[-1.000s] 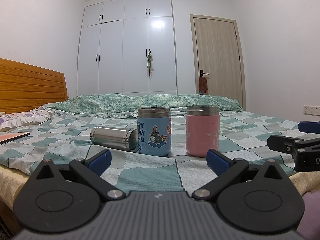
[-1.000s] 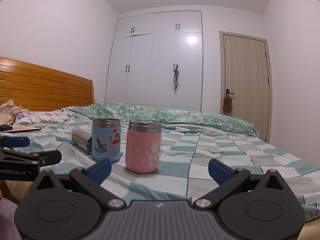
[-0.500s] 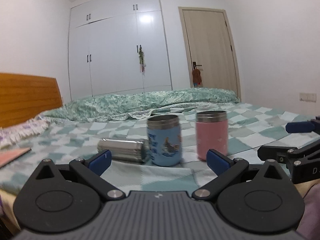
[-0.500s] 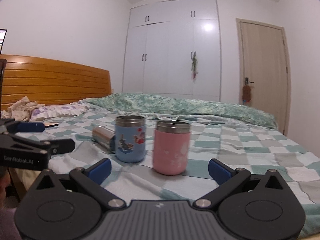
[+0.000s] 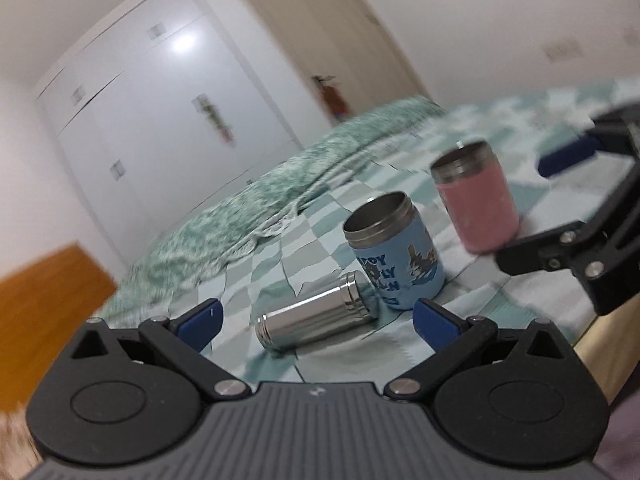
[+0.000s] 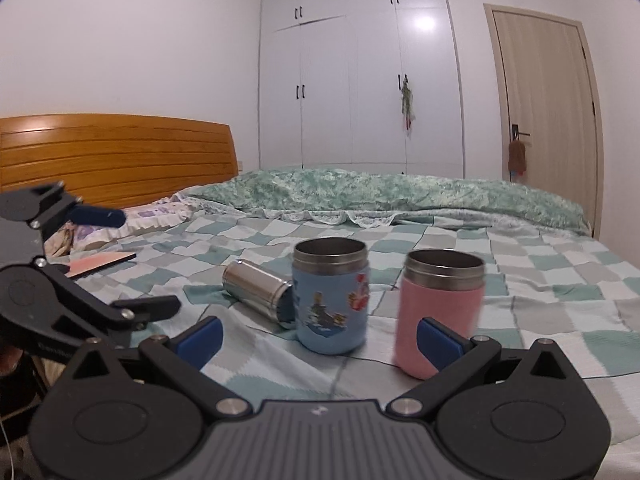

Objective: Flip cup upright
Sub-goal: 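Move the left tool down toward the lying silver steel bottle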

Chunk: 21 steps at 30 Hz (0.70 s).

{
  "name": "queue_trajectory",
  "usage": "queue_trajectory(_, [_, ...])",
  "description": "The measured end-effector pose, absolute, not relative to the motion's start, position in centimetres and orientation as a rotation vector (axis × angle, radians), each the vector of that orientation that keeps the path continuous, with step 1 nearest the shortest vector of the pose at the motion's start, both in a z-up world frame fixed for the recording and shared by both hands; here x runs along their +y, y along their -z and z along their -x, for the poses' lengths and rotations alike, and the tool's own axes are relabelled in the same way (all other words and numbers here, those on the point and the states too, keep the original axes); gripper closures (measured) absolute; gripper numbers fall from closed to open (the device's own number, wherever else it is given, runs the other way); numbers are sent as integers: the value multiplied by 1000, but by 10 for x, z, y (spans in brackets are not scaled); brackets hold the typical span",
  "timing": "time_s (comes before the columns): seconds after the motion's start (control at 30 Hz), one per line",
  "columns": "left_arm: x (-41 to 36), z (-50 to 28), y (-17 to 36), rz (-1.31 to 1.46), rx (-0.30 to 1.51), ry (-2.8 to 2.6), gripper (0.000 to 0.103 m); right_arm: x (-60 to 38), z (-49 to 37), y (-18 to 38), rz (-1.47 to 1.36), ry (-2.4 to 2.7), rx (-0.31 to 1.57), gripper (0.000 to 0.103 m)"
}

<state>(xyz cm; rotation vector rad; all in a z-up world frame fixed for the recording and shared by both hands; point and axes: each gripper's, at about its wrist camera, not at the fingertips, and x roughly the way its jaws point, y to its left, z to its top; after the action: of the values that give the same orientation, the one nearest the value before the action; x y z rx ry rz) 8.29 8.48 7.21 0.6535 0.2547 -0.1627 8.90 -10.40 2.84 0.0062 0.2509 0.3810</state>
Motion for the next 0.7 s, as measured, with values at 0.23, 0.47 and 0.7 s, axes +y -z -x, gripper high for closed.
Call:
queue_trajectory(0.23, [94, -126, -53, -877, 305, 233, 0, -66, -122, -27, -35, -363, 308, 0])
queue_trajectory(0.47, [124, -160, -47, -933, 340, 244, 0, -36, -153, -19, -74, -422, 352, 0])
queue_trajectory(0.7, [151, -192, -43, -951, 367, 237, 0, -13, -192, -17, -111, -475, 391, 0])
